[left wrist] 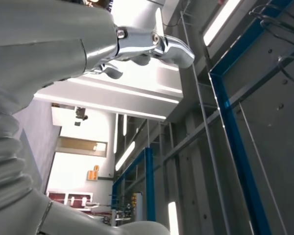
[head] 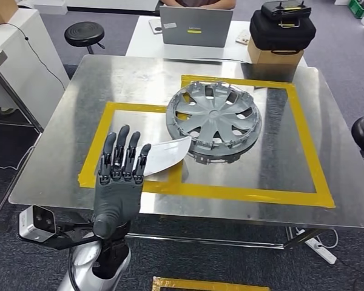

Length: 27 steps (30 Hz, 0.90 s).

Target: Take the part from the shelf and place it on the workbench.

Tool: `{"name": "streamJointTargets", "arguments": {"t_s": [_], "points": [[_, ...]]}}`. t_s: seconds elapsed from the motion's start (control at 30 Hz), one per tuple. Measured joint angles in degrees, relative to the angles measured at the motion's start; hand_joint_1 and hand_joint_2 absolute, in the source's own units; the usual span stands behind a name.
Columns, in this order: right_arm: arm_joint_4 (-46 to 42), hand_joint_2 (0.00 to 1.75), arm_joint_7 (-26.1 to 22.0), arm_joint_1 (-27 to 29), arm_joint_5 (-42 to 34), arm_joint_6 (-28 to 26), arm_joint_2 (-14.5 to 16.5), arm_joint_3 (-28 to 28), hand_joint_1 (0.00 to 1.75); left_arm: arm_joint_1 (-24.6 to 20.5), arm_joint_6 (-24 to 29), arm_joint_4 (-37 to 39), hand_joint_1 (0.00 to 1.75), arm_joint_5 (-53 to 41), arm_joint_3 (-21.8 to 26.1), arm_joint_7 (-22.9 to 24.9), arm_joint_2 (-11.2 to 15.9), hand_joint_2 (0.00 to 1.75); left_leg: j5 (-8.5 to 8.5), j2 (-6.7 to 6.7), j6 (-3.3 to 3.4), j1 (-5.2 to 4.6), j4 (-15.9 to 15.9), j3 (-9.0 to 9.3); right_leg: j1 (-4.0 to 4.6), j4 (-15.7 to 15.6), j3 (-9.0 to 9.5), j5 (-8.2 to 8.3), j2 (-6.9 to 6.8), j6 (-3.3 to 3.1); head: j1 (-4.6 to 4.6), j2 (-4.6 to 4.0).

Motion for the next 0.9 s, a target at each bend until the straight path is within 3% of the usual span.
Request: {"name": "streamJointTargets", "arguments": {"t_s": [0.07, 0.1, 0.13, 0.2, 0.27, 0.33, 0.4, 0.43, 0.47, 0.57, 0.6, 0.63, 0.67, 0.73, 0.8, 0.83, 0.9], "points": [[0.00, 0.00, -0.05, 0.00, 0.00, -0.01, 0.00, -0.01, 0.00, -0.01, 0.35, 0.08, 0.00, -0.19, -0.02, -0.01, 0.00, 1.75, 0.79, 0.15, 0.15, -0.03, 0.03, -1.10, -0.03, 7.29, -2.03, -4.24, -0.01, 0.34, 0.07, 0.00], [0.00, 0.00, -0.08, 0.00, 0.00, -0.02, 0.00, -0.01, 0.00, -0.01, 0.45, 0.14, 0.00, -0.28, -0.02, -0.01, 0.00, 1.75, 1.23, 0.20, 0.13, -0.05, 0.06, -1.69, -0.03, 9.19, -2.09, -4.91, -0.01, 0.43, 0.06, 0.00], [0.00, 0.00, -0.09, 0.00, 0.00, -0.02, 0.00, -0.01, 0.00, -0.01, 0.49, 0.20, 0.00, -0.37, -0.02, -0.01, 0.00, 1.75, 1.64, 0.22, 0.05, -0.05, 0.08, -2.22, -0.04, 9.10, -1.20, -4.50, -0.01, 0.47, 0.07, 0.00], [0.00, 0.00, -0.09, -0.07, 0.00, -0.03, -0.02, -0.01, 0.00, -0.02, 0.72, 0.33, 0.00, -0.48, -0.02, 0.00, 0.00, 1.75, 2.45, 0.20, -0.28, 0.01, 0.13, -3.14, -0.08, 2.67, 3.90, -1.80, -0.02, 0.43, 0.08, 0.00], [0.00, 0.00, -0.09, -0.30, 0.00, -0.05, -0.05, -0.01, 0.00, -0.04, 1.07, 0.43, 0.00, -0.52, -0.03, 0.00, 0.01, 1.75, 3.26, 0.16, -0.90, -0.05, 0.16, -3.72, 0.03, -5.25, 9.21, -0.57, 0.14, 0.13, 0.02, 0.00], [0.00, 0.00, -0.09, -0.44, -0.01, -0.08, -0.07, -0.01, 0.00, -0.12, 1.25, 0.55, 0.00, -0.55, -0.05, 0.00, 0.03, 1.75, 4.03, 0.15, -1.58, -0.12, 0.09, -3.90, 0.27, -7.92, 10.41, -0.76, 0.38, -0.53, -0.05, 0.00], [0.00, 0.00, -0.09, -0.43, -0.03, -0.11, -0.08, -0.02, 0.00, -0.19, 1.31, 0.72, 0.00, -0.58, -0.07, 0.00, 0.07, 1.75, 4.53, 0.13, -2.25, -0.04, -0.03, -4.05, 0.29, -7.86, 9.56, -0.04, 0.37, -1.54, -0.08, 0.00], [0.00, 0.00, -0.09, -0.47, -0.05, -0.12, -0.09, -0.03, 0.00, -0.21, 1.33, 0.81, 0.00, -0.57, -0.07, 0.00, 0.08, 1.75, 3.77, 0.12, -2.56, 0.00, 0.39, -4.40, 0.26, -7.87, 9.20, 0.46, 0.31, -2.06, -0.17, 0.00], [0.00, 0.00, -0.09, -0.51, -0.07, -0.11, -0.10, -0.03, 0.00, -0.23, 1.35, 0.89, 0.00, -0.55, -0.05, 0.00, 0.10, 1.75, 1.94, 0.11, -2.81, 0.03, 1.85, -5.07, 0.18, -7.93, 8.73, 1.07, 0.22, -2.52, -0.25, 0.00], [0.00, 0.00, -0.10, -0.56, -0.12, -0.12, -0.11, -0.04, 0.00, -0.29, 1.39, 1.17, 0.00, -0.48, -0.05, 0.00, 0.17, 1.75, -6.00, 0.13, -3.23, 0.08, 12.30, -8.39, 0.22, -7.86, 6.64, 2.89, 0.03, -3.18, -0.47, 0.00], [0.00, 0.00, -0.11, -0.55, -0.13, -0.13, -0.11, -0.05, 0.00, -0.29, 1.41, 1.29, 0.00, -0.44, -0.04, 0.00, 0.20, 1.75, -7.00, 0.13, -3.27, 0.08, 15.31, -8.92, 0.28, -7.83, 5.83, 3.46, -0.01, -3.20, -0.48, 0.00], [0.00, 0.00, -0.14, -0.54, -0.14, -0.13, -0.12, -0.06, 0.00, -0.29, 1.44, 1.41, 0.00, -0.40, -0.03, 0.00, 0.23, 1.75, -6.71, 0.13, -3.22, 0.08, 16.54, -8.60, 0.33, -7.81, 5.07, 4.01, -0.04, -3.16, -0.48, 0.00], [0.00, 0.00, -0.16, -0.54, -0.14, -0.13, -0.13, -0.07, 0.00, -0.31, 1.46, 1.53, 0.00, -0.37, -0.02, 0.00, 0.25, 1.75, -5.50, 0.13, -3.09, 0.07, 15.79, -7.27, 0.38, -7.79, 4.34, 4.56, -0.05, -3.06, -0.47, 0.00], [-0.01, 0.00, -0.19, -0.58, -0.15, -0.13, -0.13, -0.10, 0.00, -0.43, 1.47, 1.69, 0.00, -0.34, -0.02, 0.00, 0.21, 1.75, -3.04, 0.13, -2.62, 0.02, 9.29, -1.82, 0.46, -7.74, 3.17, 5.59, 0.01, -2.74, -0.49, 0.00], [-0.02, 0.00, -0.22, -0.61, -0.15, -0.16, -0.13, -0.16, 0.00, -0.75, 1.55, 1.75, 0.00, -0.38, -0.07, 0.00, 0.09, 1.75, -3.05, 0.10, -2.06, -0.15, 1.73, 3.51, 0.61, -7.59, 2.37, 6.56, 0.04, -2.26, -0.47, 0.00], [-0.02, 0.00, -0.25, -0.61, -0.15, -0.18, -0.13, -0.22, 0.00, -0.85, 1.74, 1.80, 0.00, -0.45, -0.07, 0.00, 0.04, 1.75, -3.45, 0.08, -1.76, -0.30, -0.41, 4.78, 0.62, -7.61, 2.12, 7.08, 0.02, -1.97, -0.46, 0.00], [-0.02, 0.00, -0.27, -0.53, -0.15, -0.23, -0.14, -0.42, 0.00, -0.82, 2.39, 1.97, 0.00, -0.76, -0.02, 0.00, 0.01, 1.75, -3.18, 0.12, -1.02, -0.44, -1.45, 4.52, 0.44, -7.75, 1.75, 7.92, -0.04, -1.33, -0.47, 0.00]]}}
